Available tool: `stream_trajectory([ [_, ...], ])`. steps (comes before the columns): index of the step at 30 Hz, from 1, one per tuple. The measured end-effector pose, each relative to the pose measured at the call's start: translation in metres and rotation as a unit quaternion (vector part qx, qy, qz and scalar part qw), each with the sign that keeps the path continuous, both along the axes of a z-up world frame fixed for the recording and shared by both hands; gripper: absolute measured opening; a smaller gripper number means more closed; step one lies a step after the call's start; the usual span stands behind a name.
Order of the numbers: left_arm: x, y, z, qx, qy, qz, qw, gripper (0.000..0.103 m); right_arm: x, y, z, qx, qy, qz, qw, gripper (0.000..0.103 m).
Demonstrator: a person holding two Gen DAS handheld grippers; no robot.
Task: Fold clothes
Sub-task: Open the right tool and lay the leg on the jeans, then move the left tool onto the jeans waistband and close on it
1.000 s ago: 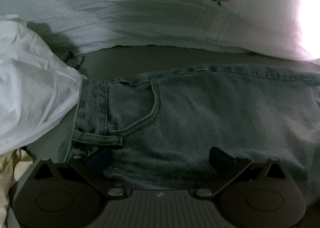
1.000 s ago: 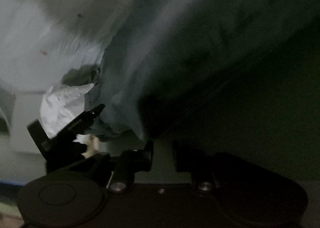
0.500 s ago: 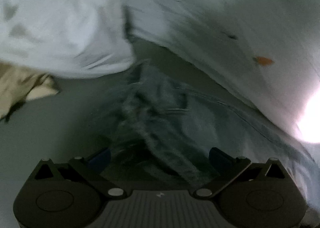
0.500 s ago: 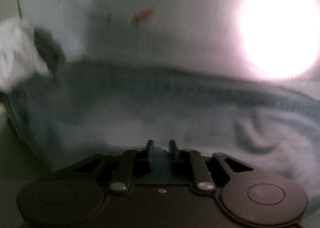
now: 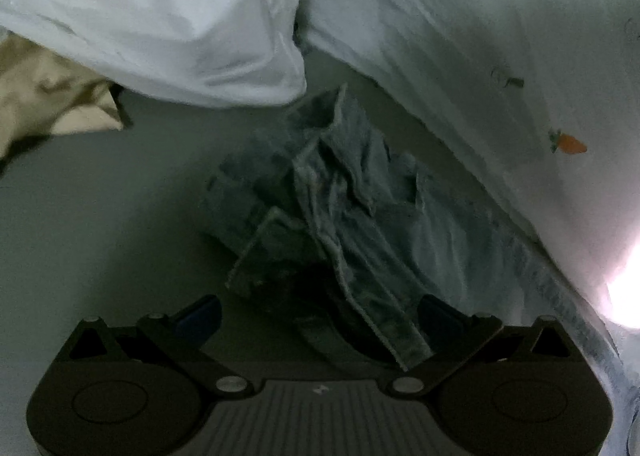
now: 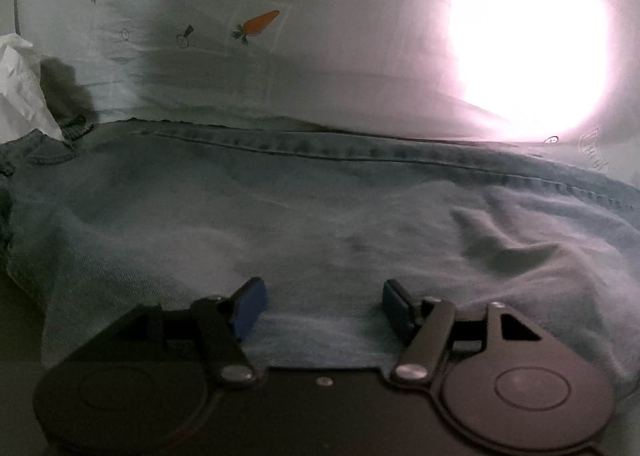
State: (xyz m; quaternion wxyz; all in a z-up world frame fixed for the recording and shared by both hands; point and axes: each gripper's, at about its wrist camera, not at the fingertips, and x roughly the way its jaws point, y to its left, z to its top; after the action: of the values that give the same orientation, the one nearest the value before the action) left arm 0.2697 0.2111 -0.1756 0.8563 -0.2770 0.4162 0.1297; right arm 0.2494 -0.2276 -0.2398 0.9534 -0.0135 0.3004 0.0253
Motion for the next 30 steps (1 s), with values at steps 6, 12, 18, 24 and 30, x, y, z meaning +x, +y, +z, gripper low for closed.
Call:
stream_trajectory([
  [6, 0.013, 0.004, -0.019, -0.029, -0.009, 0.012, 0.9995, 0.103, 0.001, 0.002, 0.001, 0.001, 0.000, -0.001, 1.000, 0.067],
  [12, 0.017, 0.016, -0.025, -0.071, -0.021, 0.078, 0.9943, 0.102, 0.001, 0.001, 0.001, 0.002, 0.000, -0.002, 1.000, 0.067],
  [18, 0.025, 0.009, -0.014, -0.034, -0.005, 0.086, 0.9957, 0.078, 0.000, 0.000, 0.002, 0.004, 0.000, -0.001, 1.000, 0.067],
  [24, 0.027, -0.012, 0.017, 0.044, -0.015, 0.046, 0.9978, 0.060, 0.000, -0.003, 0.004, 0.011, 0.003, -0.001, 1.000, 0.068],
  [30, 0.026, -0.052, 0.068, 0.119, -0.075, -0.019, 0.9899, 0.056, 0.011, -0.020, 0.018, 0.060, 0.053, 0.021, 0.997, 0.072],
])
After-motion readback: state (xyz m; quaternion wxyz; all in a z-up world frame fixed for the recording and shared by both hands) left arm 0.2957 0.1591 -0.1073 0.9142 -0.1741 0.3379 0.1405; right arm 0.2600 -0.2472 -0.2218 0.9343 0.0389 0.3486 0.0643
